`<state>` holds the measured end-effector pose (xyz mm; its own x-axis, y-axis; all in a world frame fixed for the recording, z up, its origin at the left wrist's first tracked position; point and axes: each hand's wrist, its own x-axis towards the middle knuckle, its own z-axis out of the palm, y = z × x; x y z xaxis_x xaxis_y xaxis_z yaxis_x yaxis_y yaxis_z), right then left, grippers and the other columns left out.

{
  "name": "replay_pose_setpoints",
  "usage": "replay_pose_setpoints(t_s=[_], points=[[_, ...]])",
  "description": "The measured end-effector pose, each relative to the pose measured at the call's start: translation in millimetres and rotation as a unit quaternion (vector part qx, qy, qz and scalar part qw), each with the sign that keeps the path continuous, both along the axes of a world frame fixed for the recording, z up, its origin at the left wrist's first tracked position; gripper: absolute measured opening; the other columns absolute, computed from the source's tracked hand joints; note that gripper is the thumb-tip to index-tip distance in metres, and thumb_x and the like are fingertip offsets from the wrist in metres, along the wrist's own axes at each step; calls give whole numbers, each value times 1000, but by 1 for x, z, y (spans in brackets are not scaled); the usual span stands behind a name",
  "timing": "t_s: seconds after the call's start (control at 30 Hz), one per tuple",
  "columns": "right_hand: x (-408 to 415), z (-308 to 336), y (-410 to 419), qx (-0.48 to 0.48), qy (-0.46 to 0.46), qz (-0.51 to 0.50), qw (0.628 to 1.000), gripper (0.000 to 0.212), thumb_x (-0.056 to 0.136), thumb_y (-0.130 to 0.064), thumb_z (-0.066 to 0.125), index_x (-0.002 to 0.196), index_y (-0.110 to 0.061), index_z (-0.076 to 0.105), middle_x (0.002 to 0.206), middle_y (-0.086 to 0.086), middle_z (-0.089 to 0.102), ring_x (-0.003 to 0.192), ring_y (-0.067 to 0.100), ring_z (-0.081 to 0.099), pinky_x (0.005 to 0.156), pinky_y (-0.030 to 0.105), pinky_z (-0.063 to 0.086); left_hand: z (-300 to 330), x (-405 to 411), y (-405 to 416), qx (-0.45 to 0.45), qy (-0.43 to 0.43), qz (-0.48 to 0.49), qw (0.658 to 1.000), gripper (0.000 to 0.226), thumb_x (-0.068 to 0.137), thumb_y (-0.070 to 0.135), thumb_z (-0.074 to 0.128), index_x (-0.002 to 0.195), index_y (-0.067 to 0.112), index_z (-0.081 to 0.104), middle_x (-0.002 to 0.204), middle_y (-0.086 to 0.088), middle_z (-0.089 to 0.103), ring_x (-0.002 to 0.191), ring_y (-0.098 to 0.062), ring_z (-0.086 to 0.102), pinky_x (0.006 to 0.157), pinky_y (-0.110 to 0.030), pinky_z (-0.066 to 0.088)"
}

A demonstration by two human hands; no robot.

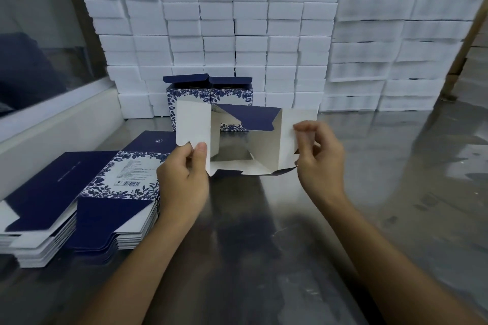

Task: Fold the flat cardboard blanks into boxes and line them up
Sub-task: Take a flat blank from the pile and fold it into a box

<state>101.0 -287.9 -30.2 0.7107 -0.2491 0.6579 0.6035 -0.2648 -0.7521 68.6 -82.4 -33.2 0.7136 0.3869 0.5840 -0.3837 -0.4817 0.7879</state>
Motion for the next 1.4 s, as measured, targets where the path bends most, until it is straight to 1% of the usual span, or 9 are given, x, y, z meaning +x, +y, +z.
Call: replay_pose_setpoints(t_s=[0.13,0.27,0.37,0.47,0.63,0.8,1.03,1.2,1.4], points=[[2,-5,-5,-120,86,115,982,58,94,17,36,117,-30,59,121,-10,60,101,16,61,76,23,52,-2,3,9,-26,14,20,999,43,101,27,50,64,5,46,62,-18,56,67,-37,57,65,-44,47],[-2,-11,-2,-264,174,175,932,65,91,6,61,135,-41,49,133,-16,45,107,-11,52,77,9,49,-5,5,10,-5,17,47,999,44,101,25,50,59,15,42,58,-2,48,58,-16,46,52,-13,34],[-3,-14,5,-190,153,140,960,36,92,-26,72,125,-34,60,122,-15,62,105,3,60,85,24,55,-6,7,10,6,9,33,999,45,102,25,50,59,12,43,59,-5,49,58,-18,46,52,-15,33],[-3,-10,6,-116,111,77,984,17,94,-22,69,111,-21,72,100,-10,74,91,9,67,79,32,57,-8,7,8,18,5,0,1000,49,98,38,44,62,5,48,63,-15,56,63,-31,54,62,-38,41],[-5,-8,9,-75,75,27,994,21,87,-26,77,104,-32,68,97,-19,71,85,6,68,69,20,56,-12,1,5,118,-22,-38,992,29,95,44,40,71,30,47,61,6,51,57,-10,51,53,-24,35],[-5,-9,12,-48,48,-27,997,38,78,-25,86,87,-34,50,81,-14,60,72,5,60,62,16,50,-14,4,4,168,-36,-17,985,27,96,33,46,75,17,52,59,7,49,53,-12,49,49,-20,31],[-2,-12,8,-34,75,-102,991,40,82,-39,80,64,-17,51,77,-2,56,66,8,54,64,19,43,-9,0,-6,52,10,-84,995,38,93,29,44,59,17,58,49,10,61,51,-2,64,51,-5,41],[-8,-13,20,-68,164,92,980,53,95,-48,61,67,-3,65,63,4,65,57,11,56,58,32,50,-8,-10,-24,-81,62,-161,982,24,87,27,50,73,31,69,73,10,74,67,-11,73,53,-35,60],[-14,-24,39,-160,165,155,961,47,99,-44,57,66,-12,69,65,4,67,54,10,58,58,27,51,-9,-12,-29,-124,121,-167,971,44,97,9,47,66,29,72,77,6,74,68,-20,73,61,-38,60]])
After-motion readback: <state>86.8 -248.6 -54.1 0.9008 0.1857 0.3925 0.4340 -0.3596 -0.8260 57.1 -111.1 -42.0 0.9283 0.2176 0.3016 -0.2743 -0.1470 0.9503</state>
